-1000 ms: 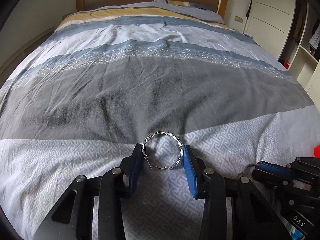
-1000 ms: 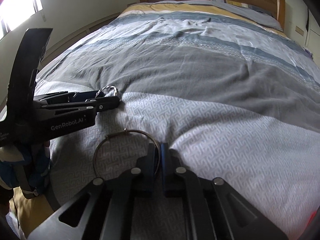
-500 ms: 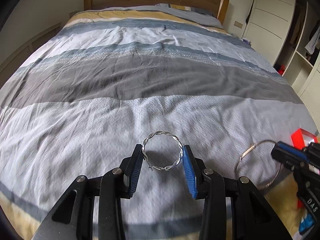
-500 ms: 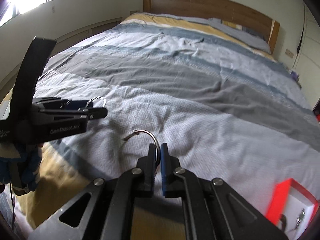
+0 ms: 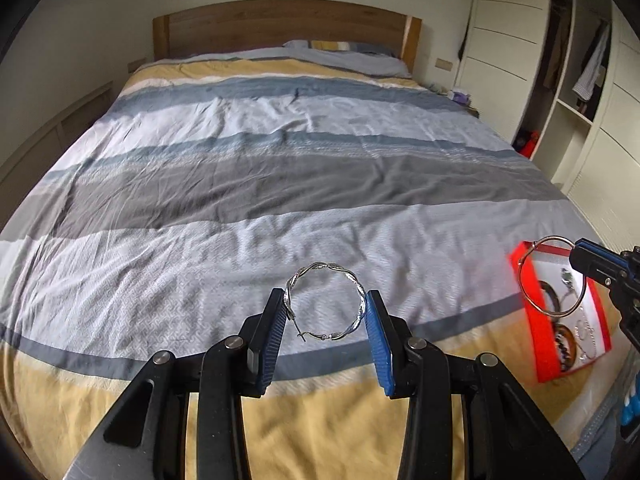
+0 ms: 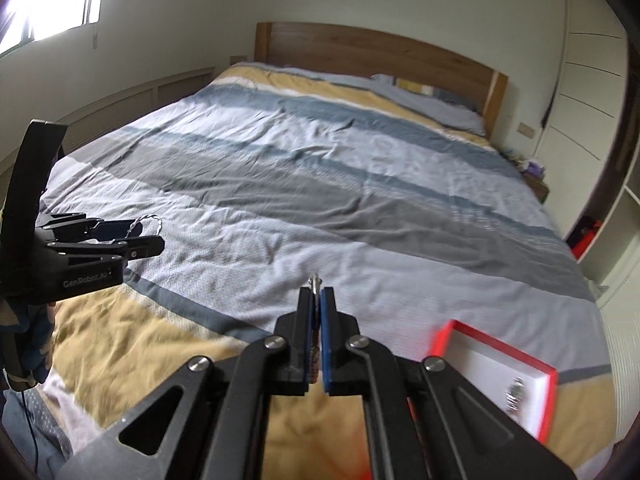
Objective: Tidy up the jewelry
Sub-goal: 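Carry both silver hoops into the red box and release them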
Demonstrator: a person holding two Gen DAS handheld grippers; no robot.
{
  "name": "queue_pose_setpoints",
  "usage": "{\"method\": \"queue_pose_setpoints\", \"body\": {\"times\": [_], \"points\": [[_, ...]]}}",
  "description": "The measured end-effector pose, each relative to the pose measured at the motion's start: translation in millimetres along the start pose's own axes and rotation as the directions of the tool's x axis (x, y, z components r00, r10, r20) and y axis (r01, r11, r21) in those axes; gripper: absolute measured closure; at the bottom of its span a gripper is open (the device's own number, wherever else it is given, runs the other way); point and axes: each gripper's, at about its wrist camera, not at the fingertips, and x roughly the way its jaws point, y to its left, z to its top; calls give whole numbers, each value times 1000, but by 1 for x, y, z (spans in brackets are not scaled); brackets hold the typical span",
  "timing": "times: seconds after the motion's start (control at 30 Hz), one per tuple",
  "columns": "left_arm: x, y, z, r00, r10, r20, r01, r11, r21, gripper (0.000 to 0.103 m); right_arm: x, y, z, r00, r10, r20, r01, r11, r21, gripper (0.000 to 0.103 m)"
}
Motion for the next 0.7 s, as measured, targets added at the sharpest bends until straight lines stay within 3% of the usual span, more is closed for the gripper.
{"method": "queue_pose_setpoints", "body": {"times": [0.37, 0.7], "points": [[1, -128, -1, 991, -130, -19, 131, 984, 120, 64, -52, -93, -48, 996, -91, -16, 92, 990, 103, 100], [56, -250, -15, 962, -241, -129, 264, 943, 202, 64, -28, -169, -102, 993, -75, -91, 93, 972, 216, 100]]}}
